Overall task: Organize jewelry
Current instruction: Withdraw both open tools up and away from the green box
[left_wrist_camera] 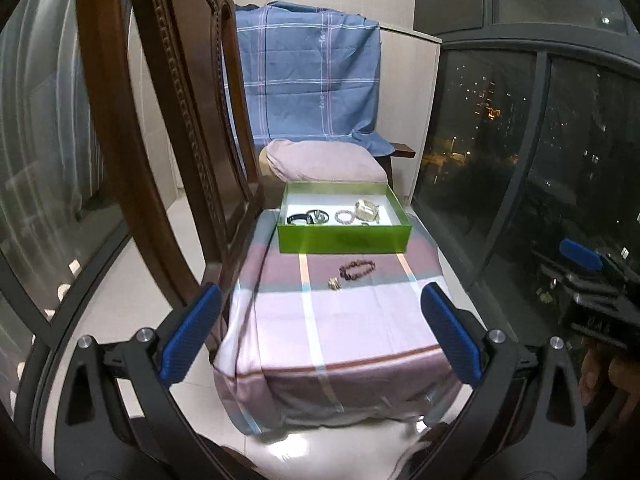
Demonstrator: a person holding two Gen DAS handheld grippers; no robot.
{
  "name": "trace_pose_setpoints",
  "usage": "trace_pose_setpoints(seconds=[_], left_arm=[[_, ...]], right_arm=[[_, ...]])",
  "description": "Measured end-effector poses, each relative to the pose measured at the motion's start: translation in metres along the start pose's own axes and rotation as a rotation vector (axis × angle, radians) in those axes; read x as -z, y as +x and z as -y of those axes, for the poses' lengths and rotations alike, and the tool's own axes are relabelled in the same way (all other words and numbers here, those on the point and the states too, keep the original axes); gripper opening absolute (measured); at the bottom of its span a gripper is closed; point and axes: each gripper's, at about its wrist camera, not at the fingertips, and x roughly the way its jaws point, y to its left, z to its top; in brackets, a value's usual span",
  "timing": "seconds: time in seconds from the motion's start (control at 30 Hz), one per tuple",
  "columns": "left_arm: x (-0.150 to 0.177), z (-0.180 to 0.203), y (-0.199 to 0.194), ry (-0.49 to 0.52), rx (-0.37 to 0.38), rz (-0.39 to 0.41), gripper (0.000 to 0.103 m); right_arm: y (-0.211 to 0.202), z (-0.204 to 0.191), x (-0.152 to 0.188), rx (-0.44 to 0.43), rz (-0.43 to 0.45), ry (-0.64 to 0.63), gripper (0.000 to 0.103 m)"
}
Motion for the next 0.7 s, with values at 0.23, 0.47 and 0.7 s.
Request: trace_pose_setpoints(seconds=[0.23,0.47,0.7], left_arm=[[0.016,0.011,-0.020,0.019,-0.003,0.002,0.099],[0.018,0.015,-0.026,0.019,0.001,0.007,0.099],[0.019,0.017,-0.023,0.020,0.005,-0.004,0.099]], right_arm=[[-0.019,-0.005,0.017,-0.004,-0.020,0.007,0.095],[-0.031,-0.005,0.019,-0.010,-0.004,0.021,0.095],[-0.032,-0.002,0.020,-0.010,0.000,0.032,0.095]])
